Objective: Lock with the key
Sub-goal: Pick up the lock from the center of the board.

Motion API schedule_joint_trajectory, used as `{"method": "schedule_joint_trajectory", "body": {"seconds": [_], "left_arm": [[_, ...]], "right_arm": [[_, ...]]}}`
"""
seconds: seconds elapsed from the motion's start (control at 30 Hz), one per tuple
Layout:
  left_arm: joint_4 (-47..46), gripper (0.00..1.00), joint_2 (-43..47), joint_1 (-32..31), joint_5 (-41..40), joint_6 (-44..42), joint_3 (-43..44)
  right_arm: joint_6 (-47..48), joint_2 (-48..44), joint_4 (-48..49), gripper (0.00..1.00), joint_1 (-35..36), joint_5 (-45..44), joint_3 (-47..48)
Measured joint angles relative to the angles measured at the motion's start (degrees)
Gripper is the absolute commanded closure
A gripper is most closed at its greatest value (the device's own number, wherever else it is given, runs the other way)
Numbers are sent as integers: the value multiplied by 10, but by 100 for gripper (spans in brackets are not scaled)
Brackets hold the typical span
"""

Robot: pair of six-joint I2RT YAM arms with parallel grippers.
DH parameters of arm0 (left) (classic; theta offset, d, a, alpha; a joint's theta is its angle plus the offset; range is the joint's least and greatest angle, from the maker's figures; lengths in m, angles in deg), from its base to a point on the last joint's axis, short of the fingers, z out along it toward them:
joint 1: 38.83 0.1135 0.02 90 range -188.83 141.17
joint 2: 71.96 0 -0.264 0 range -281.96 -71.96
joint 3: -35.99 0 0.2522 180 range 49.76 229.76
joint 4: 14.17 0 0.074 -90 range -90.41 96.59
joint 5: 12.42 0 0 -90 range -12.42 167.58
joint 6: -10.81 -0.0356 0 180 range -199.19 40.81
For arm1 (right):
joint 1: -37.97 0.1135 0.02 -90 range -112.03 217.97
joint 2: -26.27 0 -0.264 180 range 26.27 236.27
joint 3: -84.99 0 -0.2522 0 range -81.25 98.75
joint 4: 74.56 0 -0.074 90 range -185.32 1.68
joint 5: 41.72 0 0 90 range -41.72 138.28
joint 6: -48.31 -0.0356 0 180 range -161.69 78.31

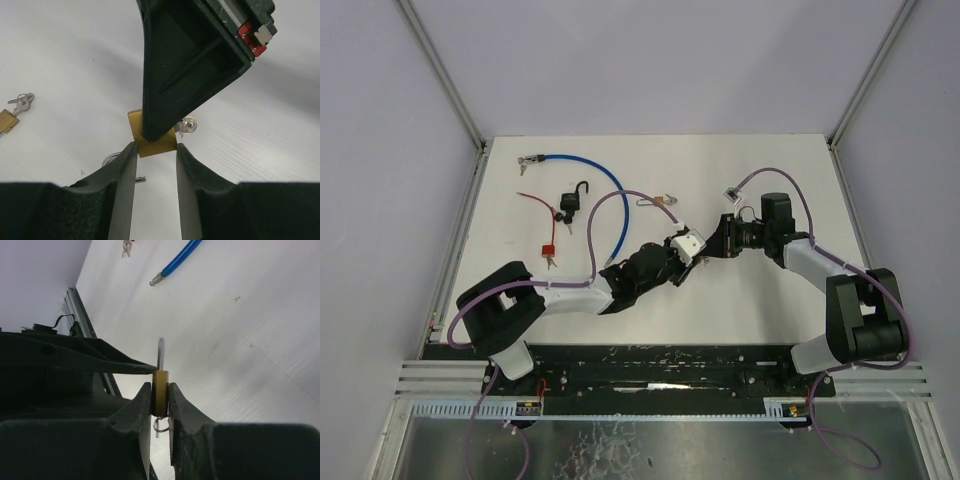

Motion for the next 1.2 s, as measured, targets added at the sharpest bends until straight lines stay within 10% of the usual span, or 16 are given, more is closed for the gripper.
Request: {"method": "schedule_joint_trajectory", "body": {"seconds": [0.27, 0.47, 0.8, 1.2], "left_arm": [[-1, 43, 1, -2, -13, 1, 2], [-3, 28, 80, -3, -11, 35, -45], [-96, 23, 276, 80, 107, 230, -202], [-310, 35, 314, 172, 224, 677, -306]], "right_arm": [[15, 5, -27, 100, 2, -11, 13], [31, -6, -33, 100, 2, 13, 19], [200, -100, -175, 100, 0, 76, 74], [440, -245, -332, 100, -1, 52, 98]]}}
